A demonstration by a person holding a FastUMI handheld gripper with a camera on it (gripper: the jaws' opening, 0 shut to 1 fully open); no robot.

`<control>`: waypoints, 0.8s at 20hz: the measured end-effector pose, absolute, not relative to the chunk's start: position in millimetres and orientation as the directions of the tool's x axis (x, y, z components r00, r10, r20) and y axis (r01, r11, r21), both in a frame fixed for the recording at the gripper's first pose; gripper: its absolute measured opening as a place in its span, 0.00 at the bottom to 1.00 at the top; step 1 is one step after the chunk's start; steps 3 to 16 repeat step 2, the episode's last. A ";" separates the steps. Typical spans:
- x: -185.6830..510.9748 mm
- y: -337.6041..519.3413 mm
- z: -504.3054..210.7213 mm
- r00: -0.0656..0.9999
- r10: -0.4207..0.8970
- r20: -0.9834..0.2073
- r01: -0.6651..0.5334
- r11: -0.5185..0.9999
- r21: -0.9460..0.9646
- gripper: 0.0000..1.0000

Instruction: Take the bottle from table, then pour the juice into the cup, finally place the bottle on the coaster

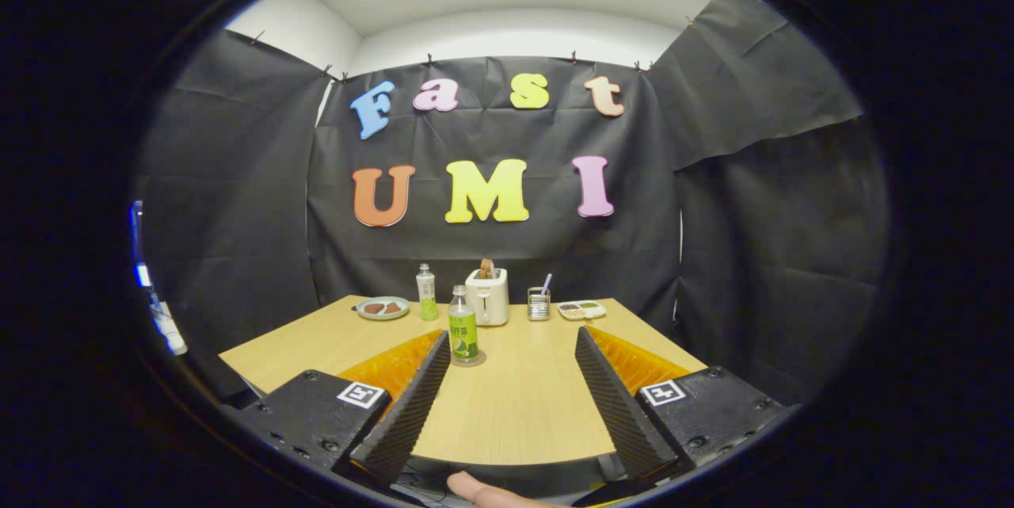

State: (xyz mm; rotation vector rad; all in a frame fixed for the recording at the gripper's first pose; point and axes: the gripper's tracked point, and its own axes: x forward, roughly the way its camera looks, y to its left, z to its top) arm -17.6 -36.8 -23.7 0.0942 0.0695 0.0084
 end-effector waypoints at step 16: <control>-18.6 -36.9 -22.6 0.998 0.012 -0.066 -0.005 0.995 0.095 1.00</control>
